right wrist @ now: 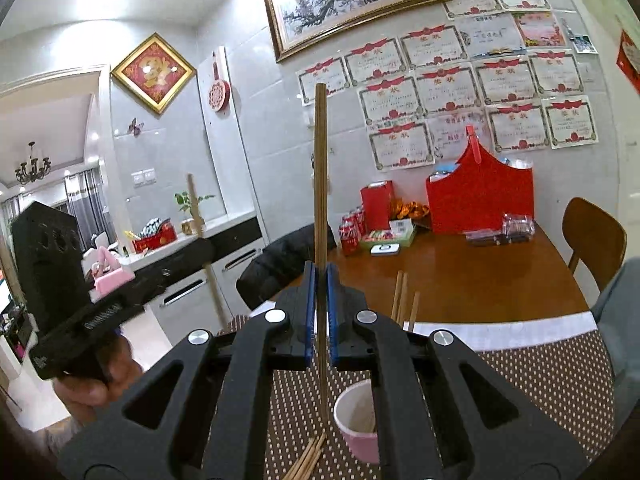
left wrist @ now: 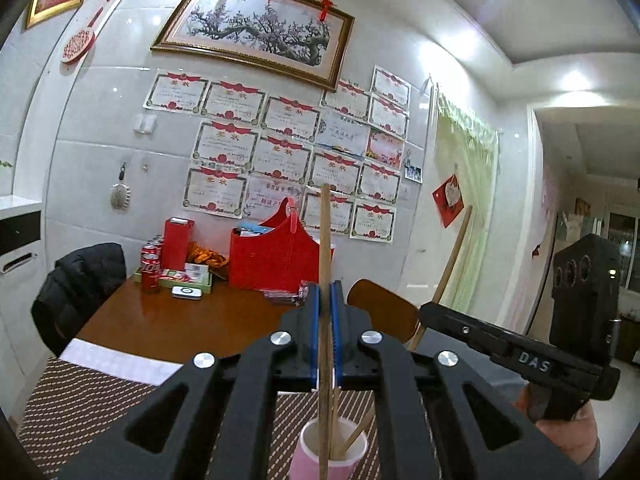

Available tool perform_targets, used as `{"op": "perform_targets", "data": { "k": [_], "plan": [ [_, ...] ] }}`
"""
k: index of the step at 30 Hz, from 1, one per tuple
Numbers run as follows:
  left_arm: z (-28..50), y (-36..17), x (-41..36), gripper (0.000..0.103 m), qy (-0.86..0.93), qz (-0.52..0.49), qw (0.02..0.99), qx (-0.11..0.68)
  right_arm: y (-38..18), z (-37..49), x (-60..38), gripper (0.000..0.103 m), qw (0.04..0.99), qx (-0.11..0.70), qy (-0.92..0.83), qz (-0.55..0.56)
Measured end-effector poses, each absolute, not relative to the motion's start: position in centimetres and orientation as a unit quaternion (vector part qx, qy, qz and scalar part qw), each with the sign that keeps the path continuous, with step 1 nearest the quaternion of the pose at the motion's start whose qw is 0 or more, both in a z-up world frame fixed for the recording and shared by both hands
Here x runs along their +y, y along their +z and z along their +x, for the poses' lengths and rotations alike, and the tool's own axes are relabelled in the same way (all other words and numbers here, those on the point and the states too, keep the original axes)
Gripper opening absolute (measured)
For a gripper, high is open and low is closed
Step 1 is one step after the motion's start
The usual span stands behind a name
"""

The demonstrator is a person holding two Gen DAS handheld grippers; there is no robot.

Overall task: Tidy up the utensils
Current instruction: 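Lift both held chopsticks upright and carry them over the pink cup, then lower the chopsticks into the pink cup and open both grippers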

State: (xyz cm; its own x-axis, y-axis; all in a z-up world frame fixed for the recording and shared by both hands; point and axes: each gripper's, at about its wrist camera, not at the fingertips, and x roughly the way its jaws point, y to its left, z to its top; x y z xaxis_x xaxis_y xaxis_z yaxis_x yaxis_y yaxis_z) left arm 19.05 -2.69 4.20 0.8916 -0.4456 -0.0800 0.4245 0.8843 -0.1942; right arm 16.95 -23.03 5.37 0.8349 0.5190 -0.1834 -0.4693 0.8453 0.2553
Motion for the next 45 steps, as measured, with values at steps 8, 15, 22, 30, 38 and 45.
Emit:
{"op": "perform_targets", "data": {
  "k": [8, 15, 22, 30, 38, 45],
  "plan": [
    [24.0, 3.2, -4.8, 0.006, -0.229, -0.112, 0.964, 0.072, 4.9, 19.1, -24.4, 0.006, 0.952, 0.132, 0.252, 0.112],
    [26.4, 1.8, -5.7, 0.006, -0.228, -0.113, 0.963, 0.088, 3.5, 21.2, -25.7, 0.006, 0.953, 0.155, 0.234, 0.114],
    [27.4, 0.7, -5.8, 0.006, -0.226, -0.108, 0.961, 0.117, 1.9, 22.7, -24.9, 0.006, 0.949, 0.188, 0.233, 0.097],
    [28.1, -0.3, -6.9, 0.006, -0.224, -0.072, 0.960, 0.150, 0.5, 24.0, -24.1, 0.006, 0.941, 0.236, 0.227, 0.082],
    [28.1, -0.7, -7.2, 0.064, -0.201, -0.047, 0.965, 0.165, -0.4, 24.6, -24.9, 0.097, 0.937, 0.258, 0.209, 0.106],
    [26.7, 0.2, -7.5, 0.076, -0.180, -0.016, 0.972, 0.152, -0.1, 24.6, -26.7, 0.097, 0.946, 0.243, 0.163, 0.136]
  ]
}}
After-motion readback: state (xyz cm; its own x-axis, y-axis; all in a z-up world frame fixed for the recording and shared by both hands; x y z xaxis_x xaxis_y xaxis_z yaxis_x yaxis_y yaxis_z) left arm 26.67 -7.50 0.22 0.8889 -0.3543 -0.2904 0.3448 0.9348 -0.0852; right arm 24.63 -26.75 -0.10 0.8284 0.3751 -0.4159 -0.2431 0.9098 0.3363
